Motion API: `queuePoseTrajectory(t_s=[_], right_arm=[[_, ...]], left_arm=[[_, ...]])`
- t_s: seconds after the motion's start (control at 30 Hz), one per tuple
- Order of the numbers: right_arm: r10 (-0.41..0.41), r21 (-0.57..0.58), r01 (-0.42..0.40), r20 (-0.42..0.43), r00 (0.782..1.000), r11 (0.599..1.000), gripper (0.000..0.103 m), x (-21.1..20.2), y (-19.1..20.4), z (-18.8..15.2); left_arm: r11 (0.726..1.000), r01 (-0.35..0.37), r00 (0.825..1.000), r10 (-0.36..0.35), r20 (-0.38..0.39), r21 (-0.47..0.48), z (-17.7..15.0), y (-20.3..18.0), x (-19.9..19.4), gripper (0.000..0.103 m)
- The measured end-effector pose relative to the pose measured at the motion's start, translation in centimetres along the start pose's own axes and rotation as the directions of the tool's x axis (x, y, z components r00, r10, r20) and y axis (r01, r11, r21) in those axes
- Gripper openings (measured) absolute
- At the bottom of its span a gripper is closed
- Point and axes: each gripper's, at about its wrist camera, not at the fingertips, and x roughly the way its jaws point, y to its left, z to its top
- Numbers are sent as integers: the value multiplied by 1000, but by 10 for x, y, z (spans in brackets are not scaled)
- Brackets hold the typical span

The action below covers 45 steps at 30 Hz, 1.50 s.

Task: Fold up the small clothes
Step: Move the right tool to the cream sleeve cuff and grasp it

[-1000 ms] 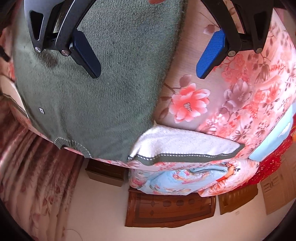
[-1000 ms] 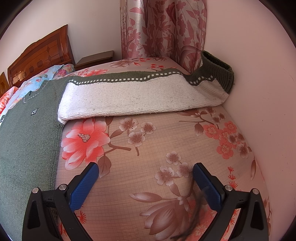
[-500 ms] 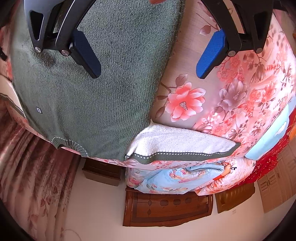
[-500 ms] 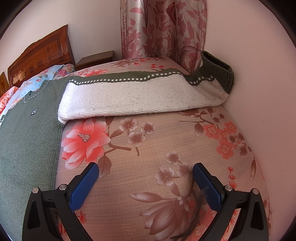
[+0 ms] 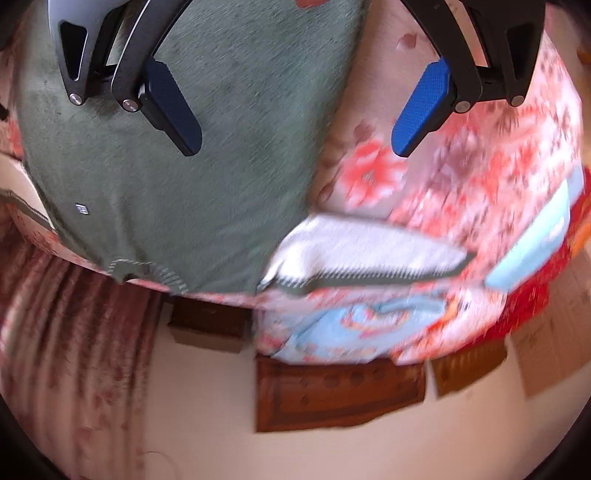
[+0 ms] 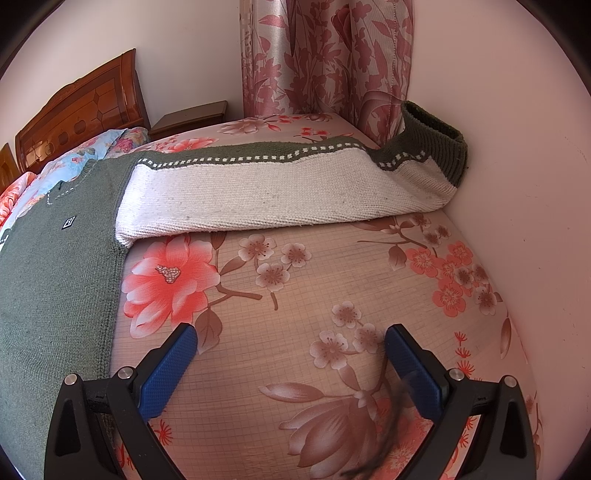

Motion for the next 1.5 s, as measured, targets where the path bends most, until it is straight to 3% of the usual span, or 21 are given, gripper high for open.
queuePoseTrajectory(t_s=[0.1,0.2,0.33,0.4,0.47,0.5,0.53,0.63,0.73,0.9,1.0,1.03,1.1,1.17,1.27,1.37,1.43,1.5], right_arm=[[0,0,0,0,1000,1000,103,0,0,0],[5,-6,-5,-17,1000,1000,103,1,0,1],[21,-20,-22,-54,998,1000,103,1,-1,3],[29,-13,-30,-57,998,999,100,0,-4,4],[24,30,-23,-43,999,999,82,-4,-12,5],[29,83,-27,-28,999,996,79,-5,-21,7],[40,157,-38,-14,999,987,77,-6,-34,10],[-3,285,2,5,1000,958,77,-3,-58,20],[-5,438,-2,16,1000,899,76,9,-80,34],[-41,523,23,23,999,852,69,27,-81,60],[-79,512,53,30,996,857,63,40,-74,74],[-87,508,58,32,996,859,54,42,-73,77],[-101,511,73,26,995,857,24,46,-74,82],[-63,531,18,66,996,847,7,47,-79,81],[-73,498,-16,159,985,867,7,30,-76,75],[-113,388,12,239,965,922,6,8,-50,77],[-98,288,7,301,949,957,2,-12,-21,85],[-44,83,12,395,918,996,2,-41,33,95]], left_arm=[[991,27,999,-31,30,130,11,-44,0,103],[961,129,992,-129,-17,246,13,-91,15,103],[933,237,971,-217,-99,271,10,-132,44,103],[928,282,957,-254,-140,242,9,-140,55,103],[926,301,950,-269,-160,227,5,-142,62,103],[928,294,951,-261,-164,230,2,-141,65,103],[928,284,953,-247,-173,242,-3,-140,71,103],[912,356,931,-327,-161,206,-3,-125,73,103],[906,347,935,-315,-162,241,-4,-127,74,103],[905,353,931,-315,-182,237,-4,-128,78,103],[902,358,929,-318,-191,240,-2,-129,83,103],[902,358,929,-318,-190,242,-2,-129,83,103],[900,362,928,-322,-190,244,-3,-127,81,103],[897,367,926,-326,-190,246,-4,-126,80,103],[894,392,916,-358,-180,217,-4,-120,79,103],[881,453,887,-432,-162,136,-1,-103,79,103],[872,477,875,-459,-155,108,0,-97,79,103],[869,485,871,-469,-148,95,0,-95,79,103]])
